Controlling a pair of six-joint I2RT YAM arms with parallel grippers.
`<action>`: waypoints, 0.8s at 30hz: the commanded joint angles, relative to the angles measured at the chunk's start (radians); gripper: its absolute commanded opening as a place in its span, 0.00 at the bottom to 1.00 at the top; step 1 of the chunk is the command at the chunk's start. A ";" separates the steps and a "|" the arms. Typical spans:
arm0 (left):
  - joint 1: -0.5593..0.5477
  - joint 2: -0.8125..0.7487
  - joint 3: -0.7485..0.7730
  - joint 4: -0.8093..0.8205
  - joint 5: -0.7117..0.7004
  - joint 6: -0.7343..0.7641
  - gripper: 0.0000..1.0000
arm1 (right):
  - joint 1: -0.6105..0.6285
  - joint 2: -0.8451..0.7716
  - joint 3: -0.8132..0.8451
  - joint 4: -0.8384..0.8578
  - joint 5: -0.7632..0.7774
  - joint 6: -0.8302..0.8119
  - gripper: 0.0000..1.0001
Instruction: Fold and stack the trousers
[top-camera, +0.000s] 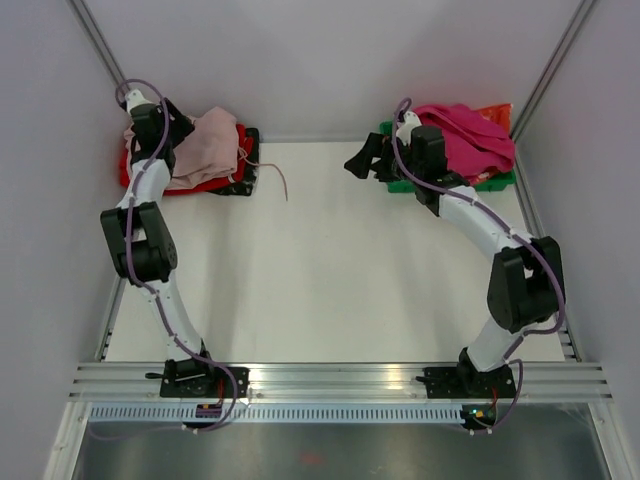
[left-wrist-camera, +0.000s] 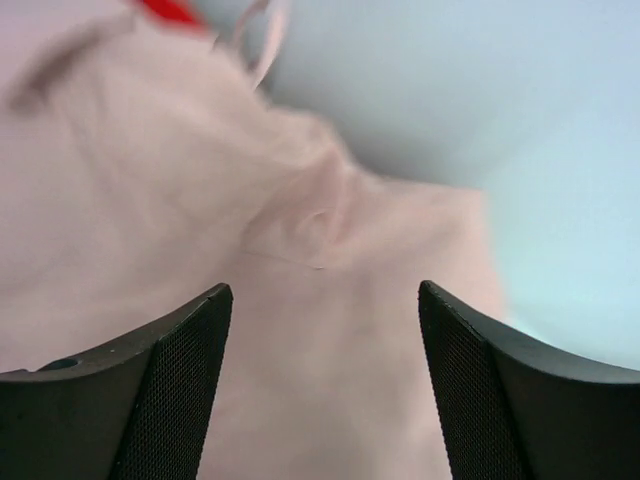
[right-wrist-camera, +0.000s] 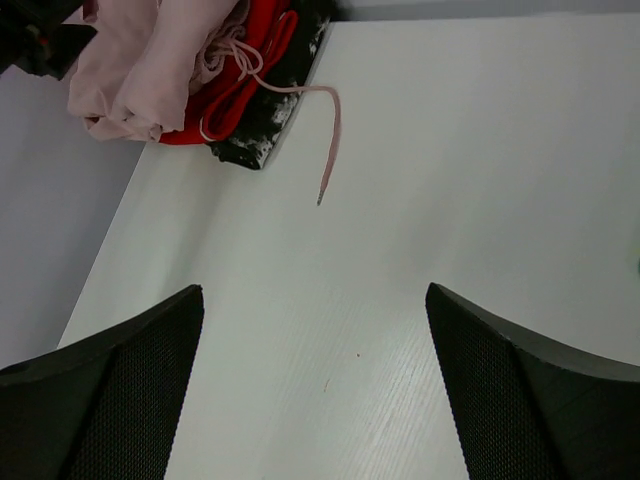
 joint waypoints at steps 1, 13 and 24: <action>-0.008 -0.239 -0.023 0.033 0.098 0.133 0.81 | -0.005 -0.145 0.023 -0.060 0.089 -0.050 0.98; -0.235 -0.700 -0.437 -0.085 0.075 0.185 0.82 | -0.008 -0.679 -0.275 -0.101 0.378 -0.107 0.98; -0.240 -1.266 -0.606 -0.467 0.300 0.271 1.00 | -0.008 -0.997 -0.460 -0.152 0.441 -0.164 0.98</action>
